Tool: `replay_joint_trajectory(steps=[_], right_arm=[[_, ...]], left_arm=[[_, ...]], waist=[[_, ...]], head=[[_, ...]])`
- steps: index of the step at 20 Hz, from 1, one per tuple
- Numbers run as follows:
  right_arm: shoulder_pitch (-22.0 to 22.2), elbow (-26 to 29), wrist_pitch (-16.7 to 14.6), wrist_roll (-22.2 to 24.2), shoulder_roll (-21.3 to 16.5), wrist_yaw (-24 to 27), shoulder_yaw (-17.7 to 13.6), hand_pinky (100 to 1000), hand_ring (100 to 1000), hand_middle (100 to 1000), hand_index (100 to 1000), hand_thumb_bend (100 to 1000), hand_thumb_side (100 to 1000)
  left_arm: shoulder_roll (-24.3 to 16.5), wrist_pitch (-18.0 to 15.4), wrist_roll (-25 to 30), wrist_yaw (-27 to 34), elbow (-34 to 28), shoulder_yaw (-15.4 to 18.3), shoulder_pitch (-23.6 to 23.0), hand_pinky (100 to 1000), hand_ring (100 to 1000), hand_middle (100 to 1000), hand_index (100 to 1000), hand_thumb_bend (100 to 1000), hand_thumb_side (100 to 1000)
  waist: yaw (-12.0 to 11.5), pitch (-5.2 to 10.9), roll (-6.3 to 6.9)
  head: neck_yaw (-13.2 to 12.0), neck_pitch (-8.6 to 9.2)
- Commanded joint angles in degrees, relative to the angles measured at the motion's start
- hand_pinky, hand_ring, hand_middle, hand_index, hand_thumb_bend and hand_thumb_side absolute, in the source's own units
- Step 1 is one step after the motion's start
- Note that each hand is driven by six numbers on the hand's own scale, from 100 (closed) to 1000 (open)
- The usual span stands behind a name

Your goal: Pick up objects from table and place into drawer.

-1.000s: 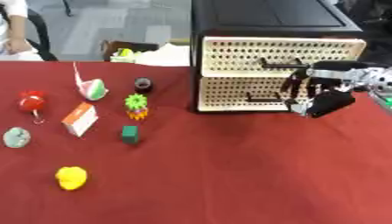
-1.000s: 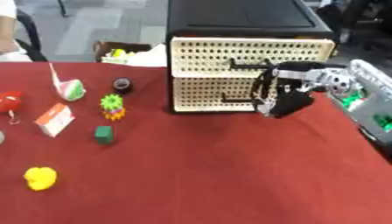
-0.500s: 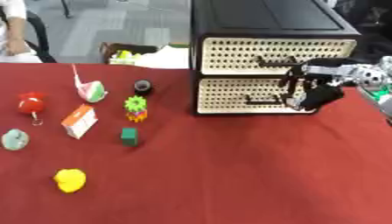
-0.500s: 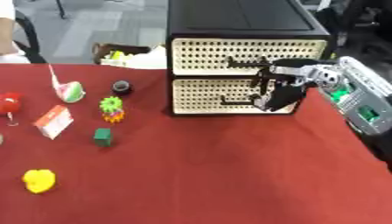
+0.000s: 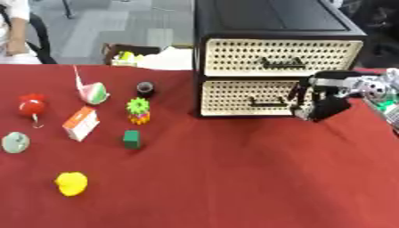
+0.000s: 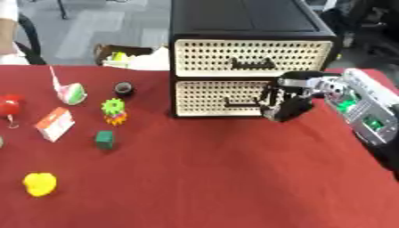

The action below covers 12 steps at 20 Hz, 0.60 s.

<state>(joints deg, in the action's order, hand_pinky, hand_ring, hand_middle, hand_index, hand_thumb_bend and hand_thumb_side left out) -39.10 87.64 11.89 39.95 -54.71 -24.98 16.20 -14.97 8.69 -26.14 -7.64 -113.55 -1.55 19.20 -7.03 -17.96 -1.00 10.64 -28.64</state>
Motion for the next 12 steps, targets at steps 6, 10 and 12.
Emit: replay_joint_trajectory(steps=[6,10,12], right_arm=[[9.11,16.94,2.54,-3.26,-7.07,5.96,-6.77,226,427,633,824,100,473],[14.47,25.79,3.64,-10.38,-6.14,8.6,-12.5,231,413,597,820,100,503],[15.87,26.67,1.69,-15.28,-4.95,9.56,-14.55,249,421,591,819,100,521]], left_arm=[[-0.55,-0.21,-0.27,0.02,-1.04,0.84,0.18,399,559,585,769,100,862],[-0.6,-0.34,-0.75,-0.01,-1.04,1.22,0.06,400,559,585,770,100,859],[-0.56,-0.38,-0.89,0.01,-1.04,1.31,0.02,400,559,586,771,100,859]], waist=[[0.87,2.03,0.89],[1.57,2.39,1.7],[1.94,2.6,2.07]], head=[[-1.1,-0.88],[-2.42,-1.33],[-2.98,-1.63]])
